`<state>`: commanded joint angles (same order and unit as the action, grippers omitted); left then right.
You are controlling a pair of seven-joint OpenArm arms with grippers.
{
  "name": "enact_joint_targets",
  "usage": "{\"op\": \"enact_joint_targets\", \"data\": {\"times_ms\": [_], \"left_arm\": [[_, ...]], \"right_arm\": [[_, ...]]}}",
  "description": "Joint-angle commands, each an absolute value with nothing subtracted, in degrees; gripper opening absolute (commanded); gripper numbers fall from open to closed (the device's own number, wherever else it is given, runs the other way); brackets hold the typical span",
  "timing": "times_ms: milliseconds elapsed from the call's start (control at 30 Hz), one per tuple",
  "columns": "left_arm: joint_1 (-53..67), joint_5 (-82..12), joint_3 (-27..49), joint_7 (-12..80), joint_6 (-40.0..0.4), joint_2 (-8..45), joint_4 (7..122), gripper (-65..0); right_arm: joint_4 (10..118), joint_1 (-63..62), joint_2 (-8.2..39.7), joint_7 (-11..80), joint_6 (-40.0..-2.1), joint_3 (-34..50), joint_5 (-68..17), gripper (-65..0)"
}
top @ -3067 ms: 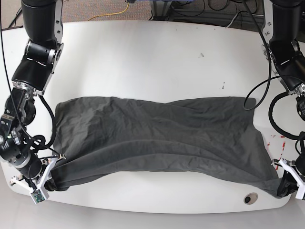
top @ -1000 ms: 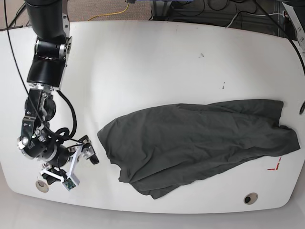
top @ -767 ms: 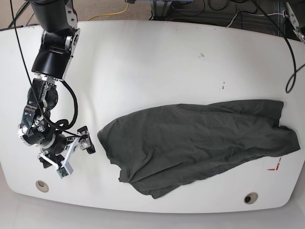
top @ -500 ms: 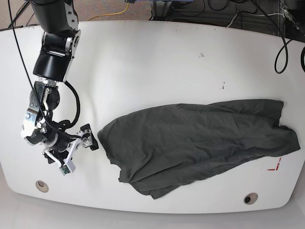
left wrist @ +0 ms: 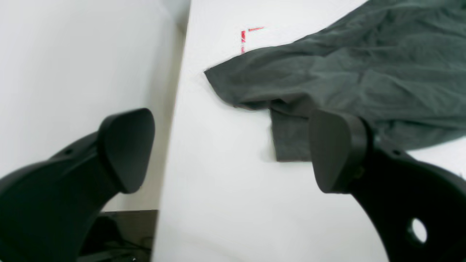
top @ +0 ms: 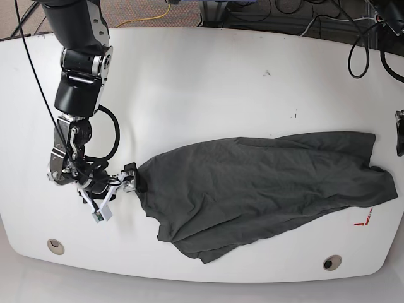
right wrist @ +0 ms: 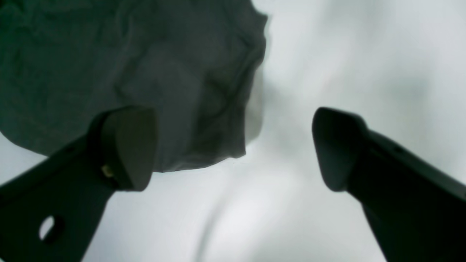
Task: Layout the t-shirt on the table in an organized manner, then fold the t-shirt properly
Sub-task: 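Grasp the shirt corner with the right gripper, left gripper grasps opposite corner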
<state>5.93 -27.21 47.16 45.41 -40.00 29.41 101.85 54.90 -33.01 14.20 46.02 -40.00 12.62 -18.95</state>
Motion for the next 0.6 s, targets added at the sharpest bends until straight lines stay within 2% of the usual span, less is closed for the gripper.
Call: {"op": "enact_joint_targets", "data": {"times_ms": [200, 433, 467, 600], "left_arm": [[5.9, -27.3, 47.0, 45.4, -40.0, 29.4, 99.9, 0.0], [5.9, -27.3, 47.0, 45.4, -40.0, 29.4, 99.7, 0.0], [5.9, -27.3, 47.0, 45.4, -40.0, 29.4, 99.7, 0.0], [5.9, -27.1, 46.9, 45.4, -40.0, 29.4, 99.2, 0.0]], "right_arm": [[45.8, -34.6, 14.4, 40.0, -40.0, 9.5, -18.9, 0.0], [44.4, -34.6, 14.1, 38.4, -40.0, 9.5, -18.9, -1.0], [44.3, -34.6, 14.1, 38.3, -40.0, 9.5, -18.9, -4.0], [44.3, -34.5, 13.1, 38.2, -40.0, 9.5, -18.9, -24.6]]}}
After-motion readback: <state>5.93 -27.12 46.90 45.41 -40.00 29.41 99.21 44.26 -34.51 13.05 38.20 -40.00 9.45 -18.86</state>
